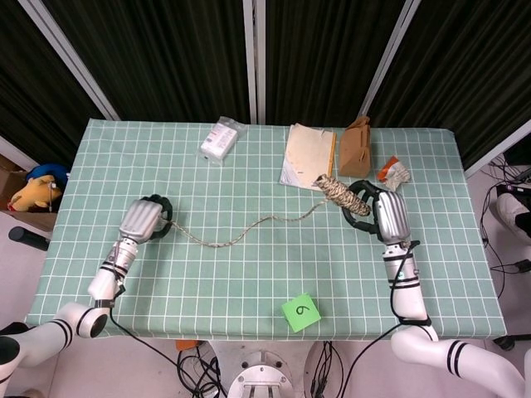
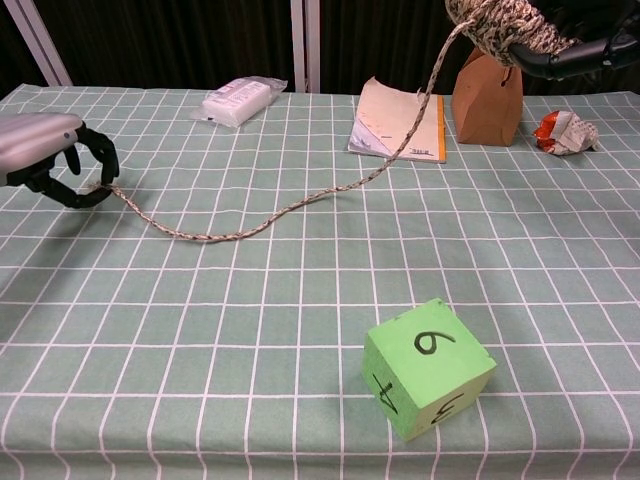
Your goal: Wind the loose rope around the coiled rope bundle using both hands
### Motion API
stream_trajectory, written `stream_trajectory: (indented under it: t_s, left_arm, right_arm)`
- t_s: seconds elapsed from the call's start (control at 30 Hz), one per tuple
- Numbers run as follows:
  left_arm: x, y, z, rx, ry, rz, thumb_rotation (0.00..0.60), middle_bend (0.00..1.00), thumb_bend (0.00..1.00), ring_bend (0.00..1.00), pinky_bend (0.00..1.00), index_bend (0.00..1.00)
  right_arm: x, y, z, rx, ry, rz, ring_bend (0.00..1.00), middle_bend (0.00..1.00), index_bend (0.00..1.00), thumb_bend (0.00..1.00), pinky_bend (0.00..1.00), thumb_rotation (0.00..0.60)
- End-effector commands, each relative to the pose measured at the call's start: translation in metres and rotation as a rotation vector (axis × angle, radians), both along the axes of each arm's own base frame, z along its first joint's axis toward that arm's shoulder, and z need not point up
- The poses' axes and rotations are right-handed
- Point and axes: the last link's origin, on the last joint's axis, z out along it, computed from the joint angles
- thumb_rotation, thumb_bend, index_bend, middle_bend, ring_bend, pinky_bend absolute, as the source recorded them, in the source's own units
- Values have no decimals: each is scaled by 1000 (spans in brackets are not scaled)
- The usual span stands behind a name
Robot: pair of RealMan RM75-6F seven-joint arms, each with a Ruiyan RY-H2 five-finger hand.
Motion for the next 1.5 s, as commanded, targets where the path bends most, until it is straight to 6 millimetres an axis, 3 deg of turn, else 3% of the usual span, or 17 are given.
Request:
stream_trajectory:
  t_s: [0.03, 0.4, 0.6, 0.77, 1.1, 1.5]
  left_arm:
    - [10, 2, 14, 14, -96, -4, 600, 401, 453, 313, 440, 740]
    - [31, 1, 35, 28, -202, -20, 600, 427, 456, 336, 462, 754]
    - [47, -1, 37, 21, -171, -55, 600, 466, 457, 396, 529, 754]
    - [58, -4, 47, 35, -178, -72, 600, 495, 460, 420, 553, 754]
    - [64, -4, 68, 58, -231, -44, 600, 512, 462, 432, 566, 755]
    - [114, -15, 130, 232, -390, -85, 600, 548, 483, 468, 607, 774]
  right_arm:
    - [6, -3, 2, -4, 0, 17, 680, 726, 934, 628, 855, 600]
    - [60, -24, 9, -16, -24, 156, 680, 728, 934, 628, 855, 600]
    - [94, -44, -3, -18, -54, 235, 680, 727, 935, 628, 855, 600]
    - [112, -66, -14, -42, -121, 252, 680, 727, 936, 628, 855, 600]
    - [116, -92, -41, -35, -225, 251, 680, 727, 935, 625, 855, 600]
    - [103, -100, -82, 56, -212, 200, 680, 727, 935, 623, 855, 600]
